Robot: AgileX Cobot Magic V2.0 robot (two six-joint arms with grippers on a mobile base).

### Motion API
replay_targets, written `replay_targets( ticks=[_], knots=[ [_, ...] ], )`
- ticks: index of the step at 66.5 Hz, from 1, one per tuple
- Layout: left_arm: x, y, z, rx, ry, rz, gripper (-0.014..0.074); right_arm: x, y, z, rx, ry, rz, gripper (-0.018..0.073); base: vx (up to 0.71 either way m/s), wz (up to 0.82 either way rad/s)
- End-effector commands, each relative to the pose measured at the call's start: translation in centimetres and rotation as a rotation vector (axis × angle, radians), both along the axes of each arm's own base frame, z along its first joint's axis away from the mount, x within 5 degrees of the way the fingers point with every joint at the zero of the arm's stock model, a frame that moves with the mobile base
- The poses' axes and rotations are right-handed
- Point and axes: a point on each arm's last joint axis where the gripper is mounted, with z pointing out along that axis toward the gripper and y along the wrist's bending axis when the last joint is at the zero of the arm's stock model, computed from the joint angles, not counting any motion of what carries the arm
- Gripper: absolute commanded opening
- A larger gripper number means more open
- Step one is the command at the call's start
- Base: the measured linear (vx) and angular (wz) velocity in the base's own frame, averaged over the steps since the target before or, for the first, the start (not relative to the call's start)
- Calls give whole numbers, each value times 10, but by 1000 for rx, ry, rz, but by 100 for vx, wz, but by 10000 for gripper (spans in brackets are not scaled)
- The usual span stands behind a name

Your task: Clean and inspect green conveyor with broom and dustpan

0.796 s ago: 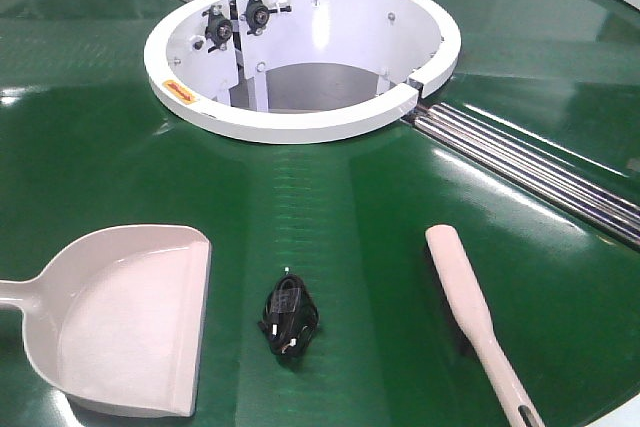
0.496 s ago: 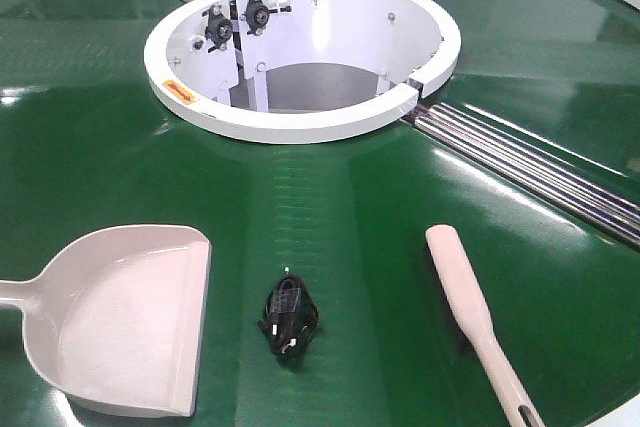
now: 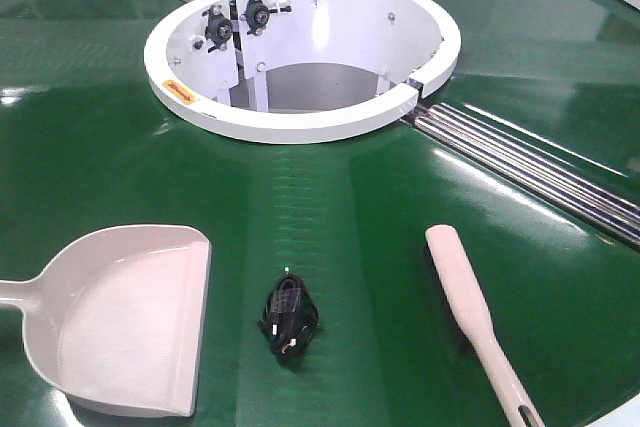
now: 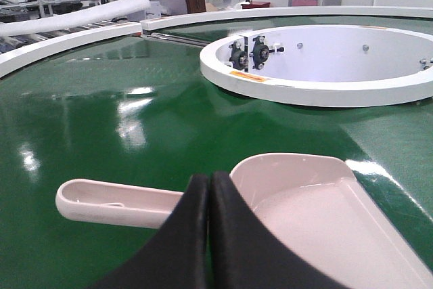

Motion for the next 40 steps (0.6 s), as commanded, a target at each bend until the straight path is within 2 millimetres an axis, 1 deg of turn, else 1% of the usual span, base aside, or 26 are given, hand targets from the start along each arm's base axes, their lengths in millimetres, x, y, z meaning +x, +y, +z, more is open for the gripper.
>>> replay_targets(
  ticks=[1,11,16,21,30,35,40],
  knots=[
    [0,1,-1,-12,-62,13,-22,0,-1,3,1,-73,-12,-5,0,0],
    [0,1,0,-12,-66,13,-22,0,-1,6,2,-98,-16,-5,0,0],
    [0,1,2,-19,-95,17,-22,0,-2,9,4,-128,-20,-5,0,0],
    [0,2,6,-18,-135,22,-22,-1,-3,15,9,-199,-31,-5,0,0],
    [-1,3,15,-16,-229,34,-22,-2,-5,25,26,-309,-49,-5,0,0],
    [-3,4,24,-17,-331,47,-22,-3,-5,29,79,-333,-51,-5,0,0],
    [-6,5,33,-47,-428,53,-22,-6,-6,42,117,-373,-49,-5,0,0]
  ],
)
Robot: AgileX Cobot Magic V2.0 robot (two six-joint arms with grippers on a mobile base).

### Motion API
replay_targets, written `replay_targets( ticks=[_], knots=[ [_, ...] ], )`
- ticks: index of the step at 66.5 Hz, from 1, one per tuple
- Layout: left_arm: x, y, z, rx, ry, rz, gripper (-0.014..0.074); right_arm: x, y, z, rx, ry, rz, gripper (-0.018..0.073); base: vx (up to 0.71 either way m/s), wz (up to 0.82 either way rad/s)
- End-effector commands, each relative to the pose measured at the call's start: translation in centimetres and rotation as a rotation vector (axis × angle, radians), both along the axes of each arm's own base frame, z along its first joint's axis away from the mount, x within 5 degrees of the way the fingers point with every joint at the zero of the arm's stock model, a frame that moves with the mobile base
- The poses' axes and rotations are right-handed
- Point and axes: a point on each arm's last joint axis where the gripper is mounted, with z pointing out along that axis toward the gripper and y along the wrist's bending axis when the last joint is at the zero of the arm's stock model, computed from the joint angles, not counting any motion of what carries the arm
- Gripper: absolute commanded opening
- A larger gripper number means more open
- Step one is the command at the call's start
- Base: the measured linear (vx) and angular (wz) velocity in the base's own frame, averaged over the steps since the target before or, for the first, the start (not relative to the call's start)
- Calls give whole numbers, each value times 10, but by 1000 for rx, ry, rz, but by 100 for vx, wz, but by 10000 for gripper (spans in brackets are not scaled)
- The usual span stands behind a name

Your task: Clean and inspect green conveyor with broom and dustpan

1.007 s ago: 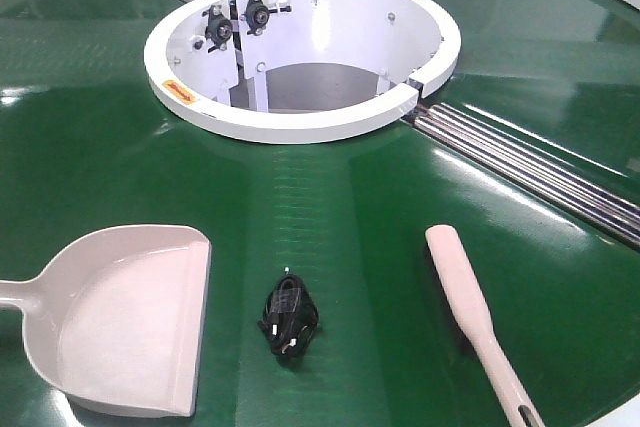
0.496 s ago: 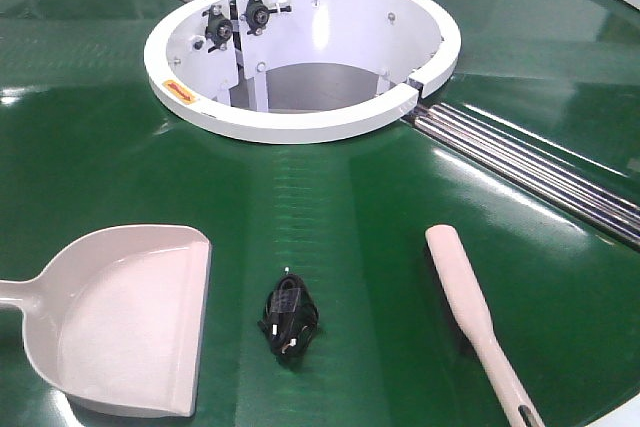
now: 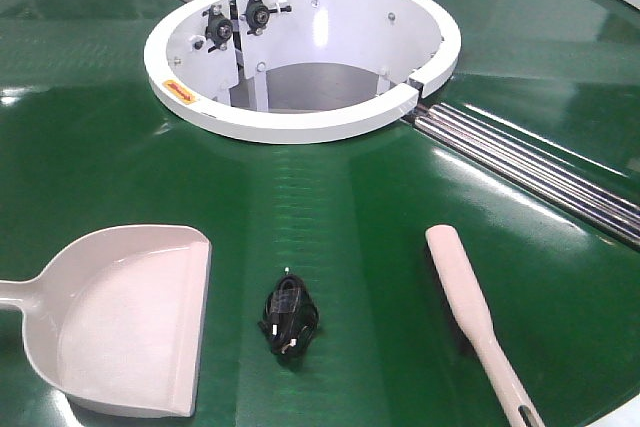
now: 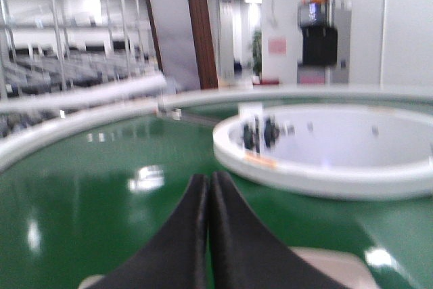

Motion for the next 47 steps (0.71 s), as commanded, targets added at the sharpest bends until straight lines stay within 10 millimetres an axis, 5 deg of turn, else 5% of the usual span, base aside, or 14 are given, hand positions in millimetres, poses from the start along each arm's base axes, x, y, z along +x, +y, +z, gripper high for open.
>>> replay_targets(
  ticks=[1,10,17,26,38,47],
  knots=[
    [-5,2,12,-45,-193,17,-22,-6,-2,23,45,-139,-9,-5,0,0],
    [-13,4,34,-79,-360,18,-22,-19,-3,65,53,-264,-5,-5,0,0],
    [-27,3,75,-77,-483,12,-22,-28,-3,94,46,-333,-4,-4,0,0],
    [-33,1,126,-75,-428,-12,-22,-25,-3,124,54,-342,-1,-2,0,0],
    [-15,-2,190,-16,-220,-27,-20,-2,1,166,67,-201,31,1,0,0],
    [20,-3,219,35,-74,-28,5,28,5,195,53,-38,54,17,0,0]
  ],
)
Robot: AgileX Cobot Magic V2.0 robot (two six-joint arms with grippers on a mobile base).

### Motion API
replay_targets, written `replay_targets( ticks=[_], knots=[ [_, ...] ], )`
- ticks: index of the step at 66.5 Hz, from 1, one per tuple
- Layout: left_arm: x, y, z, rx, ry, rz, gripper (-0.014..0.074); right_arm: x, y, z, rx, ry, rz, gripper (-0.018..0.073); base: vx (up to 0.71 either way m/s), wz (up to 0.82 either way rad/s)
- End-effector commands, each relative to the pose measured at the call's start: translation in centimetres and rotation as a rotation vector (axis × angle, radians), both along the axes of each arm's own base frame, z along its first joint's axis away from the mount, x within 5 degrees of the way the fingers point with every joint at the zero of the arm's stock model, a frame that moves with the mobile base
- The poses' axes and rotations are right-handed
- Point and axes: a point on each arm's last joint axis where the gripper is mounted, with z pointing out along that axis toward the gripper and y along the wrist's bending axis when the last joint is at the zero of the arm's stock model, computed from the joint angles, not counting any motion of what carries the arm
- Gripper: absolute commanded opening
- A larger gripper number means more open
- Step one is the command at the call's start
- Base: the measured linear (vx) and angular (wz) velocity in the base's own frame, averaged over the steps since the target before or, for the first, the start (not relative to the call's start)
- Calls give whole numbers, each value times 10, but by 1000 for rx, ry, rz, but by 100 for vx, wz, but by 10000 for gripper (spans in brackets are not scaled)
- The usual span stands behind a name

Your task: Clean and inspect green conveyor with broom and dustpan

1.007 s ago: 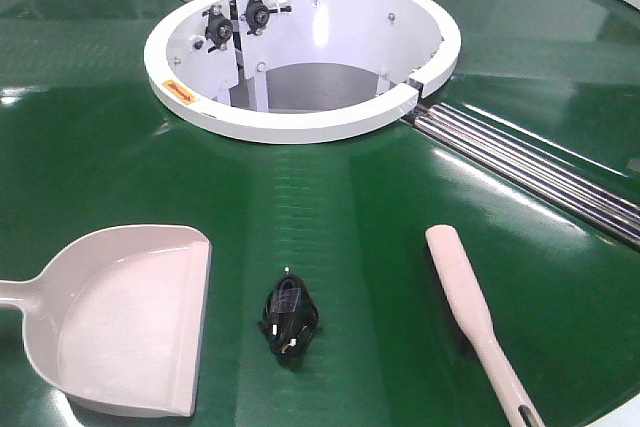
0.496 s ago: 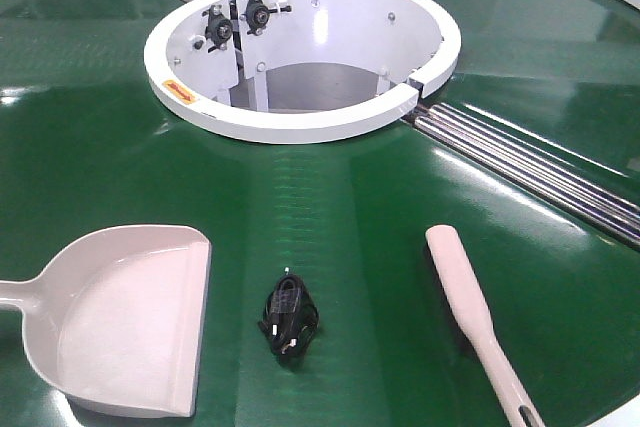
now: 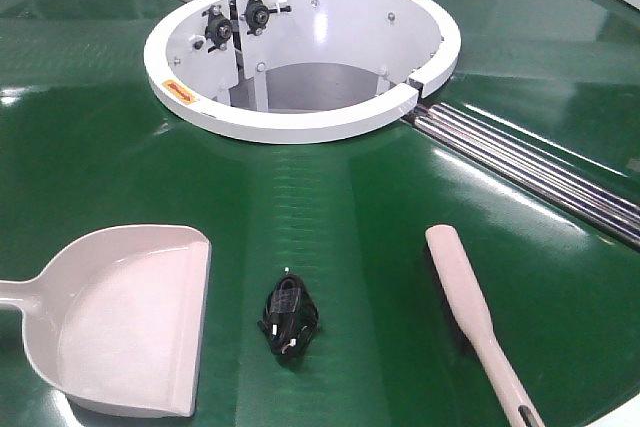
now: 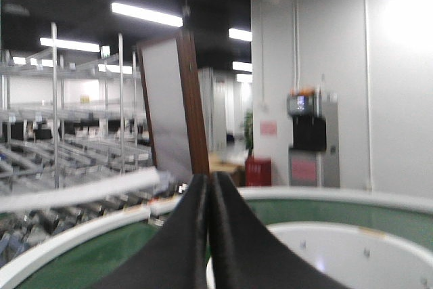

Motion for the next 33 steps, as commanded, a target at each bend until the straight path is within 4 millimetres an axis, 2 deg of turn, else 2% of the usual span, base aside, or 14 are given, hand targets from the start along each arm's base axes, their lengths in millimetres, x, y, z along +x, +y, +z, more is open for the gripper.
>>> replay_targets(
  ticks=[1,10,18,26,29,33],
  knots=[
    [26,0,25,38,69,4,11,21,2,28,-14,54,8,22,0,0],
    [59,-3,28,88,192,-22,105,56,6,35,-20,224,34,136,0,0],
    [81,-6,18,108,276,-51,260,80,10,30,19,333,65,384,0,0],
    [90,-8,10,108,349,-69,453,95,12,20,39,413,79,650,0,0],
    [90,-9,9,105,357,-71,522,99,13,16,37,442,82,722,0,0],
    [90,-9,9,103,362,-72,601,104,13,12,37,465,82,728,0,0]
  ],
)
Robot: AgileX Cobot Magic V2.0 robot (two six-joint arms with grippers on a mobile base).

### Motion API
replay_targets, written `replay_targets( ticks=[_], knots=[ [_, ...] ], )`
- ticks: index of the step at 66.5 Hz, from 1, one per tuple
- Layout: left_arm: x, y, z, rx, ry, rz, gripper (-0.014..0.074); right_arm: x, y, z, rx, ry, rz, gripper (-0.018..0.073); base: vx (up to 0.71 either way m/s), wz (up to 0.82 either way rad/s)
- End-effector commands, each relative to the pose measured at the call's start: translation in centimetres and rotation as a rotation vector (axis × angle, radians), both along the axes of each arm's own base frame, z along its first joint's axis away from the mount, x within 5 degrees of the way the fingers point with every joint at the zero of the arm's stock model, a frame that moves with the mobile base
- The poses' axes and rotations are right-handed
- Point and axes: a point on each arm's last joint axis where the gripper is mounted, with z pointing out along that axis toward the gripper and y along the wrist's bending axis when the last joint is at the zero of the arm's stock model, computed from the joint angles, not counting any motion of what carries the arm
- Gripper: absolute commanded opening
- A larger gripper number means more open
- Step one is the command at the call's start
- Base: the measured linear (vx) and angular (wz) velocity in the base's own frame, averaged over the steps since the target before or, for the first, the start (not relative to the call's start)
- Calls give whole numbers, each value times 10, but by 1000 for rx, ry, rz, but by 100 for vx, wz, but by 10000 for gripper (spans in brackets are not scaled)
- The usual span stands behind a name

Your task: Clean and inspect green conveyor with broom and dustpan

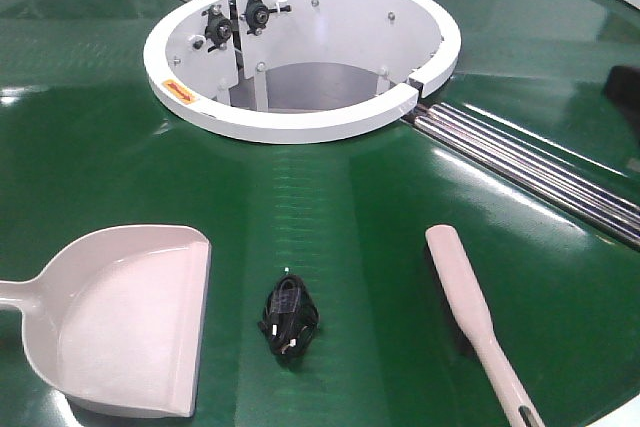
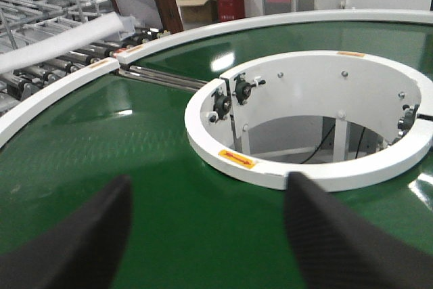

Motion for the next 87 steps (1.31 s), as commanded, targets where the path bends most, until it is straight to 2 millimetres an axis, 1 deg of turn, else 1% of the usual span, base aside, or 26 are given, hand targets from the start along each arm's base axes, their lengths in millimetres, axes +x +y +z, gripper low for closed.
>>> replay_targets(
  ticks=[1,4,7,14,21,30,44,50,57,62,69,79,87],
  knots=[
    [-2,-1,17,-15,-95,-4,614,7,0,12,16,-61,-12,727,0,0],
    [-3,-1,18,-15,-98,-4,648,10,0,9,16,-44,-11,724,0,0],
    [-3,-1,18,-15,-99,-4,659,12,0,7,30,-27,-10,717,0,0],
    [-3,-1,18,-15,-100,-3,647,12,4,3,77,39,16,704,0,0],
    [-3,-1,18,-13,-109,-2,621,16,9,-6,29,183,80,694,0,0],
    [-3,-1,19,-13,-113,-2,586,33,13,-26,8,344,120,685,0,0],
    [-3,-1,19,-13,-113,-2,580,62,17,-62,14,546,142,673,0,0],
    [-3,-1,19,-13,-113,-2,580,73,29,-76,-16,597,184,666,0,0],
    [-3,-1,19,-13,-113,-2,580,86,50,-88,-35,624,225,660,0,0],
    [-3,-1,19,-13,-113,-2,580,99,59,-93,-44,678,211,658,0,0],
    [-3,-1,18,-15,-106,-3,580,116,63,-96,-96,765,192,654,0,0],
    [-3,-1,18,-14,-98,-4,580,142,68,-90,-142,846,186,649,0,0],
    [-3,-1,18,-14,-98,-4,580,160,74,-92,-154,921,197,641,0,0]
  ],
)
